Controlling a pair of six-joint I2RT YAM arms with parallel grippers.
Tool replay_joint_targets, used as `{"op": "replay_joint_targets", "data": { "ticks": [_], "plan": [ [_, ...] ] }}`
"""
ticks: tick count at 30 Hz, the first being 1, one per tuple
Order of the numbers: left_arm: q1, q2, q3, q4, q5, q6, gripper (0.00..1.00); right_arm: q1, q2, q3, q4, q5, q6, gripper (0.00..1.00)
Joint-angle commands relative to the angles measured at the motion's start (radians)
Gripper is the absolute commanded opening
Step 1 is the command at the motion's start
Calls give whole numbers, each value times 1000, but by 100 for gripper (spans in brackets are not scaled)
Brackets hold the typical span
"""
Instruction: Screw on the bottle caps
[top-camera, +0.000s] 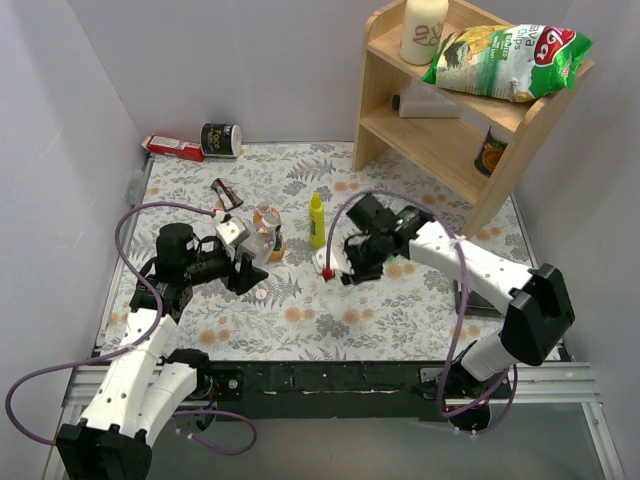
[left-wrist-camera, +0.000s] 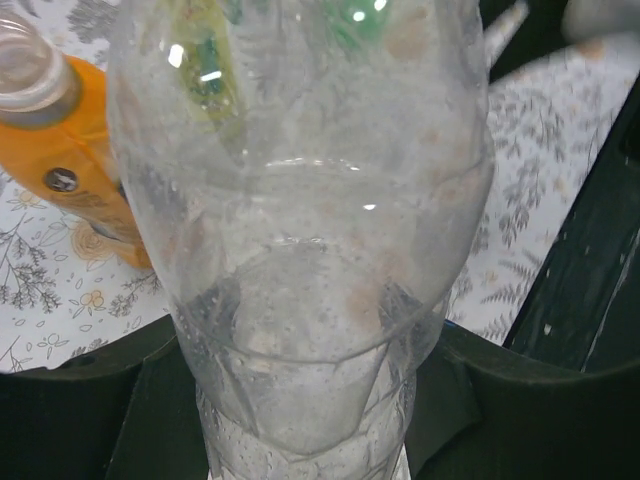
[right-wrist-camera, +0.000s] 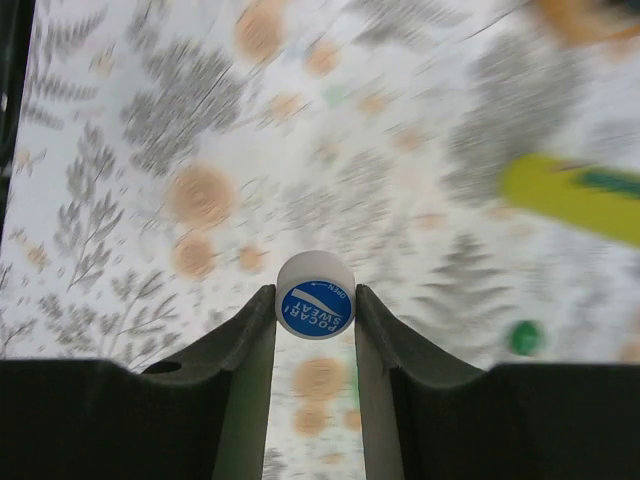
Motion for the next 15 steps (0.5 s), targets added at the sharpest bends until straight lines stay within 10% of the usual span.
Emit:
{"op": "replay_joint_targets", "data": {
  "ticks": [1, 15],
  "plan": [
    [3, 7, 28, -187, 118, 398, 0, -1, -96, 366, -189, -179, 122, 29],
    [-9, -28, 0, -232, 222, 614, 0, 131, 15, 679, -116, -237, 298, 29]
  ]
}}
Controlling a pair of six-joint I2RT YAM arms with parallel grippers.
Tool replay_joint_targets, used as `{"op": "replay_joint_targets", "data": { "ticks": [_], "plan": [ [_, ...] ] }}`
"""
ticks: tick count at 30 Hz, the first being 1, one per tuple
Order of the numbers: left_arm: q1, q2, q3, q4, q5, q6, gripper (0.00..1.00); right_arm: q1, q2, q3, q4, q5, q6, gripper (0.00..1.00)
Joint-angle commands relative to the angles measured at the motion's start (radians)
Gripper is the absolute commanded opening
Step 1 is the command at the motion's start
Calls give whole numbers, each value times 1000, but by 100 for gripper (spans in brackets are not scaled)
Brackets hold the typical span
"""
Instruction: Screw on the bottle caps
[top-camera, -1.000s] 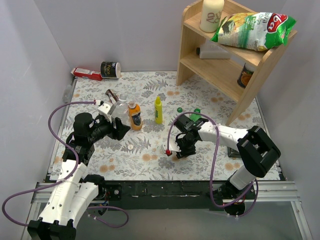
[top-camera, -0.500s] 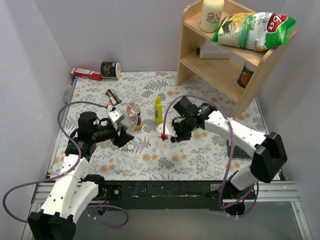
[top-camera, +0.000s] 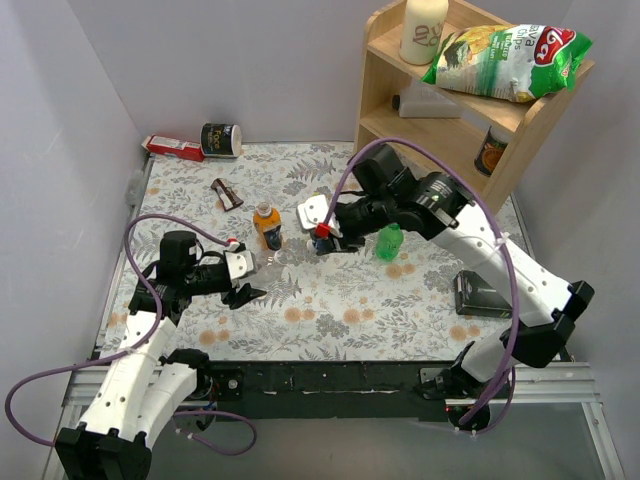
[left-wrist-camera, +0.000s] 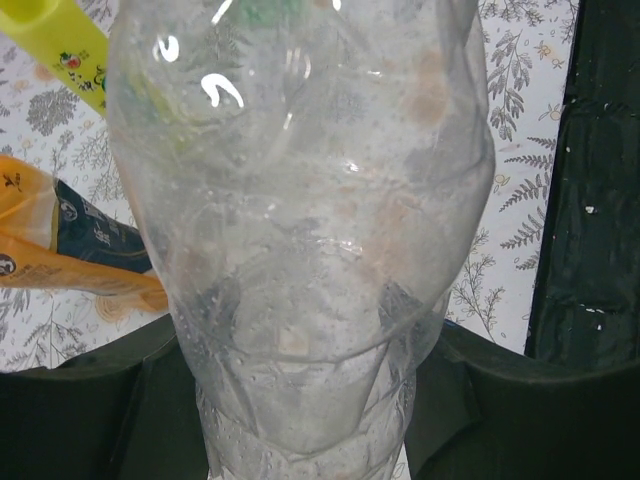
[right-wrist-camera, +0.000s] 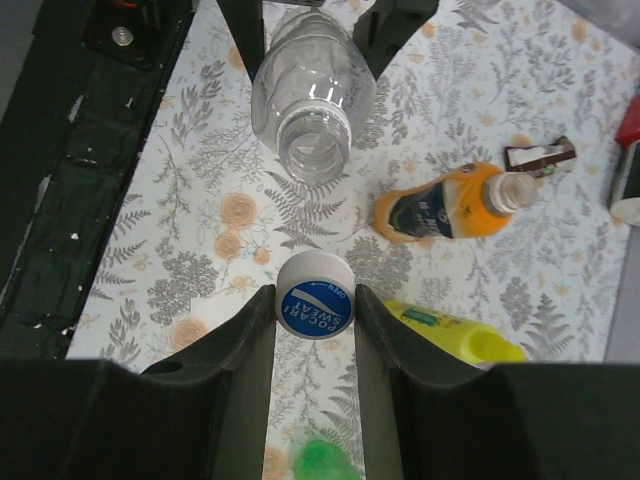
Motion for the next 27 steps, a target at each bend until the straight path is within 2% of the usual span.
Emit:
{"op": "replay_joint_targets", "data": {
  "ticks": [1, 6, 17, 27],
  "plan": [
    [-6, -26, 1, -7, 65, 56, 0, 45, 49, 43, 32, -24, 70, 29],
    [-10, -46, -7, 11, 74, 31, 0, 82, 70, 57, 104, -19, 97, 29],
    [-14, -56, -11, 34, 59, -7, 0, 93, 73, 92, 135, -30, 127, 28],
    [-16, -63, -13, 37, 46, -9, 0, 79, 49, 98, 146, 50, 154, 26]
  ]
}}
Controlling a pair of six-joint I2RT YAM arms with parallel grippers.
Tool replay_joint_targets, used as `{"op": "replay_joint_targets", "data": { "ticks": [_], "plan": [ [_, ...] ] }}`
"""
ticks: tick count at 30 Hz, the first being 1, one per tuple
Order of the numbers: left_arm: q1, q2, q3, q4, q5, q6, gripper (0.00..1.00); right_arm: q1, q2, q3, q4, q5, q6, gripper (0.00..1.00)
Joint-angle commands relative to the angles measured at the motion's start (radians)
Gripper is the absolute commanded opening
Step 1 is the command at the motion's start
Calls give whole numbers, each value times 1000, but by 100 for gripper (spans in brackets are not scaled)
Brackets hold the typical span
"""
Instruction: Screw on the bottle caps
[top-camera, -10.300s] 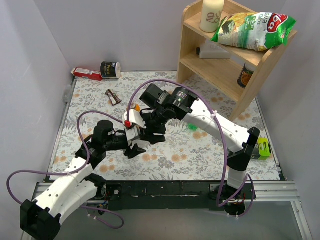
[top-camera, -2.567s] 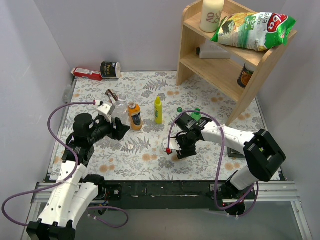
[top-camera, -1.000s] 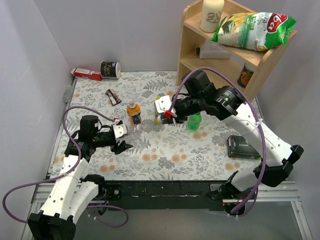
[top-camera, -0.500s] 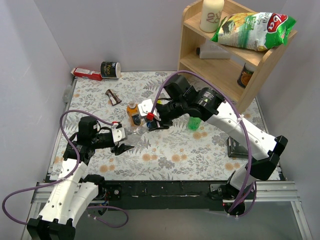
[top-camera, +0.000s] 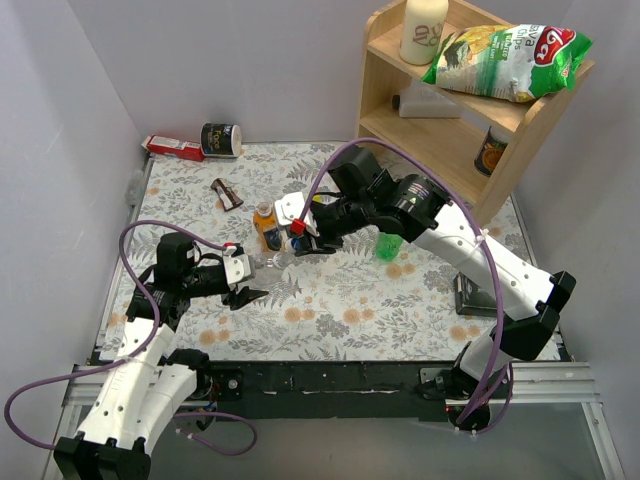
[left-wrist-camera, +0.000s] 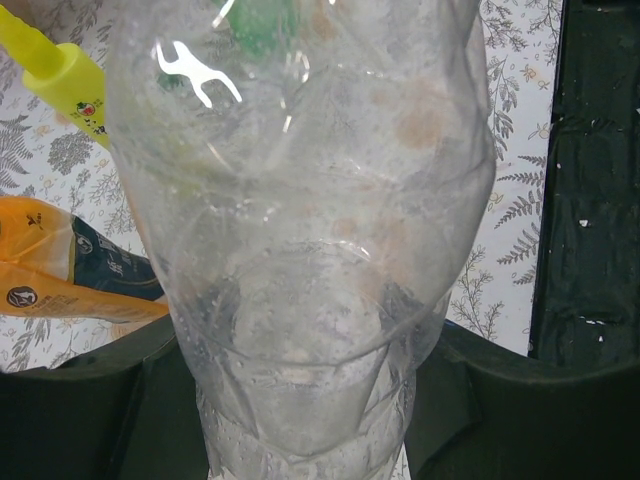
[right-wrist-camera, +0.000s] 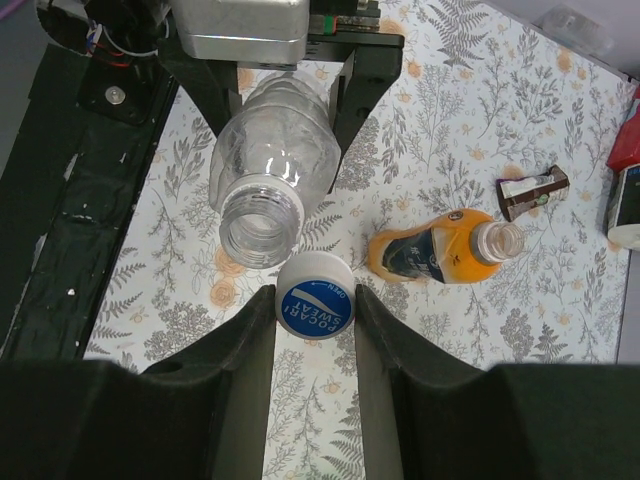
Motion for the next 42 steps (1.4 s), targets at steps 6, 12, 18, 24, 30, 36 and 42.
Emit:
{"op": "replay_joint_targets", "data": {
  "ticks": [6, 12, 18, 24, 30, 36, 42],
  "plan": [
    [-10, -5, 0, 2, -7, -9, 0, -15, -44, 89, -42, -41, -17, 27],
    [-16, 8, 11, 10, -4, -13, 0, 19, -32, 98, -118, -70, -113, 29],
    [-20, -1, 6, 25, -7, -18, 0, 62, -6, 78, -62, -13, -103, 29],
    [-20, -38, -23, 87, -5, -47, 0, 68, 13, 77, -47, -7, -117, 29],
    [-20, -80, -64, 171, -2, -82, 0, 68, 8, 54, -20, 13, -111, 29],
    [-18, -61, -60, 179, 3, -93, 0, 70, 25, 71, -6, 1, -110, 29],
    [-20, -51, -52, 196, 7, -107, 0, 85, 51, 101, -55, -23, -147, 30]
  ]
}}
